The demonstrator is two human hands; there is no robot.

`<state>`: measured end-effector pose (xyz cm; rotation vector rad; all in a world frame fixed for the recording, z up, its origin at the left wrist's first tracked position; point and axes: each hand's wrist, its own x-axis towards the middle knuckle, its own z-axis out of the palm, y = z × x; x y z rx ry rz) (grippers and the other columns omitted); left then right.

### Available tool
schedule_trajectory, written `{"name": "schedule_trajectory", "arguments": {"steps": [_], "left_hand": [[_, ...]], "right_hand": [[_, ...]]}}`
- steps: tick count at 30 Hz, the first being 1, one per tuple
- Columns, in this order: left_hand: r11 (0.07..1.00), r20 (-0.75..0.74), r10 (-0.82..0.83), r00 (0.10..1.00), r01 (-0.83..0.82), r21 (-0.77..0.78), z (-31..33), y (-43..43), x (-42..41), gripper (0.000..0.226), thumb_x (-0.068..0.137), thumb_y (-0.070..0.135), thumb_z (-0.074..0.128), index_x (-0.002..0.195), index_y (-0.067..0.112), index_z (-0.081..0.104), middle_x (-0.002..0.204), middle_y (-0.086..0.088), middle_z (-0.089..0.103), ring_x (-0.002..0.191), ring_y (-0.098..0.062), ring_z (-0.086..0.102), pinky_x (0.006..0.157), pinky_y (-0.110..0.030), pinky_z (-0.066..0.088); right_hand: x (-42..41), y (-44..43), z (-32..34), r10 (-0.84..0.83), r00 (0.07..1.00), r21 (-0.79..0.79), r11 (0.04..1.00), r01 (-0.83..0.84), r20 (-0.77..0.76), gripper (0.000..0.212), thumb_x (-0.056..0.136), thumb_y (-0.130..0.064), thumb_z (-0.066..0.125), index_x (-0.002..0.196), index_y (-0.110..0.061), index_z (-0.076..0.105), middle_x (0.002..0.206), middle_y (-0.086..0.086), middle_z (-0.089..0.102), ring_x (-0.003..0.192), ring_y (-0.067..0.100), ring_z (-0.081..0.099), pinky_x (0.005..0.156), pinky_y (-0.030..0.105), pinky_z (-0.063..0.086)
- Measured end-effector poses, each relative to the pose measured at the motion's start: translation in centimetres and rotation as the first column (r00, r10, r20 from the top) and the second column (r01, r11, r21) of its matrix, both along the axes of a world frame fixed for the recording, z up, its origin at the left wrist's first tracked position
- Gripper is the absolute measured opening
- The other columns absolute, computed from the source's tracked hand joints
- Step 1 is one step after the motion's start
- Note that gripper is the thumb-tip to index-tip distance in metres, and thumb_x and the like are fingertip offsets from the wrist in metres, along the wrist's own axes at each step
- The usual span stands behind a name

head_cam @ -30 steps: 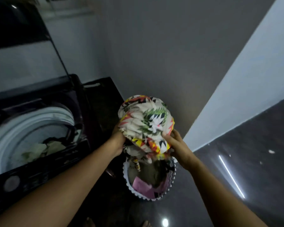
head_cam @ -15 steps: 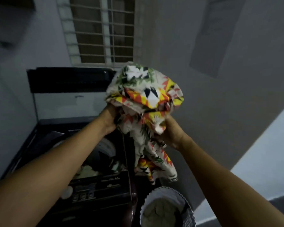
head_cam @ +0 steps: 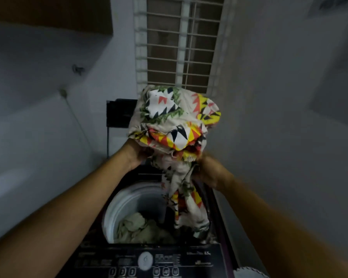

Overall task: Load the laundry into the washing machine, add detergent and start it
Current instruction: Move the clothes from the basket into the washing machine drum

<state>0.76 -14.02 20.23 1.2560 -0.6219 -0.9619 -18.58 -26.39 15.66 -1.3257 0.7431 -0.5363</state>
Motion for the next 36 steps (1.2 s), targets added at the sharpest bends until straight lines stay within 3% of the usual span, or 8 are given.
{"name": "schedule_trajectory", "arguments": {"steps": [2,8,12,19,27,29,32,36], "left_hand": [[1.000,0.119,0.023,0.993,-0.025,0.015,-1.9,0.5,3.6,0.007,0.089,0.009,0.063,0.092,0.009,0.068,0.084,-0.007,0.074,0.079,-0.028,0.065,0.071,-0.033,0.055],[0.958,0.247,-0.138,0.959,0.065,0.281,-8.8,1.9,9.6,0.015,0.092,0.014,0.068,0.100,0.026,0.067,0.090,0.006,0.074,0.080,-0.007,0.070,0.062,-0.021,0.056],[0.876,0.227,-0.211,0.951,0.081,0.475,-14.2,2.2,12.1,0.019,0.087,0.010,0.072,0.101,0.023,0.069,0.101,-0.003,0.073,0.090,-0.016,0.068,0.076,-0.033,0.059],[0.553,0.077,-0.608,0.790,0.352,0.755,-21.0,1.4,13.0,0.050,0.081,0.029,0.080,0.127,0.028,0.061,0.120,0.004,0.066,0.114,-0.020,0.060,0.098,-0.041,0.053],[0.264,0.067,-0.850,0.523,0.312,0.912,-25.3,0.0,14.9,0.046,0.078,0.045,0.079,0.112,0.018,0.065,0.112,-0.006,0.068,0.100,-0.021,0.068,0.078,-0.032,0.058],[0.300,0.125,-0.862,0.490,0.295,0.907,-25.5,-0.4,15.3,0.031,0.081,0.045,0.075,0.096,0.019,0.068,0.101,-0.007,0.071,0.092,-0.019,0.068,0.073,-0.030,0.056],[0.460,0.326,-0.827,0.458,0.219,0.861,-26.2,-1.1,15.5,0.027,0.081,0.048,0.070,0.093,0.023,0.071,0.097,0.000,0.070,0.093,-0.016,0.064,0.078,-0.030,0.056],[0.441,0.323,-0.864,0.387,0.269,0.856,-28.3,-1.9,14.1,0.047,0.088,0.041,0.070,0.129,0.020,0.061,0.133,-0.004,0.060,0.117,-0.021,0.058,0.096,-0.030,0.049]], "right_hand": [[2.1,-0.6,0.2,-0.086,0.995,-0.001,0.996,0.087,0.044,0.021,0.096,-0.017,0.055,0.110,-0.015,0.071,0.091,0.004,0.074,0.077,0.021,0.070,0.064,0.035,0.058],[6.6,-2.0,-2.4,-0.231,0.972,-0.063,0.972,0.228,-0.038,0.021,0.094,-0.009,0.052,0.078,-0.013,0.067,0.076,0.009,0.069,0.069,0.028,0.067,0.055,0.031,0.051],[7.1,-0.9,-7.0,-0.280,0.946,-0.156,0.954,0.256,-0.164,0.031,0.098,-0.010,0.057,0.069,-0.020,0.062,0.060,-0.003,0.060,0.054,0.011,0.055,0.047,0.022,0.041],[7.7,-0.9,-13.4,-0.297,0.903,-0.159,0.953,0.259,-0.309,0.012,0.098,-0.007,0.060,0.086,-0.007,0.057,0.077,0.014,0.055,0.067,0.017,0.057,0.054,0.022,0.048],[8.8,-0.9,-19.4,-0.219,0.786,-0.131,0.976,0.175,-0.578,0.006,0.089,-0.013,0.067,0.084,-0.016,0.069,0.086,0.016,0.071,0.076,0.030,0.069,0.069,0.041,0.057],[9.0,-0.8,-20.1,-0.237,0.749,-0.143,0.971,0.190,-0.619,0.011,0.093,-0.010,0.059,0.098,-0.015,0.067,0.078,0.013,0.066,0.059,0.025,0.059,0.054,0.032,0.048],[9.4,-0.7,-20.9,-0.192,0.685,-0.204,0.977,0.064,-0.702,0.018,0.093,-0.017,0.059,0.109,-0.019,0.067,0.085,0.012,0.069,0.068,0.030,0.063,0.064,0.038,0.052],[9.3,0.6,-22.2,-0.049,0.571,-0.242,0.933,-0.268,-0.819,0.035,0.093,-0.023,0.064,0.128,-0.023,0.065,0.115,0.000,0.068,0.102,0.019,0.065,0.080,0.025,0.044]]}}
